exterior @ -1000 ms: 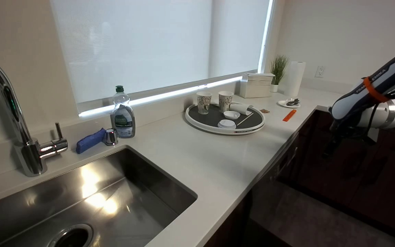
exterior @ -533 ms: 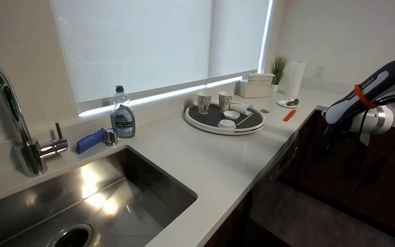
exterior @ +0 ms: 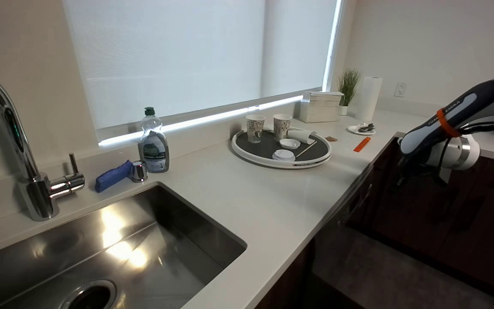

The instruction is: Press the button on the oven

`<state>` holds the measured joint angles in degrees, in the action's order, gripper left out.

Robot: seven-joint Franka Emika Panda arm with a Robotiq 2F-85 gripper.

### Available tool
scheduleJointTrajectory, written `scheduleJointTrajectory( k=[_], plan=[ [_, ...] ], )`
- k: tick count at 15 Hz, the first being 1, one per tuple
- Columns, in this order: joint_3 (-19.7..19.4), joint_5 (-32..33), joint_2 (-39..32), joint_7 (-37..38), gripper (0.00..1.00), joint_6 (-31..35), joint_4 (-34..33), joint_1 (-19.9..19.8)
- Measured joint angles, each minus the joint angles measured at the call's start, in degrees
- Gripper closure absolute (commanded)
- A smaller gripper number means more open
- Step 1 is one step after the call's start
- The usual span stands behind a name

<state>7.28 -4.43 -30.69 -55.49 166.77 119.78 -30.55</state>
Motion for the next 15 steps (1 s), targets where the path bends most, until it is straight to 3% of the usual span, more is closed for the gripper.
scheduleJointTrajectory(
  k=[15],
  plan=[
    [14.95, -0.66, -9.06, -2.64, 1.00, 6.20, -5.23, -13.45]
  ],
)
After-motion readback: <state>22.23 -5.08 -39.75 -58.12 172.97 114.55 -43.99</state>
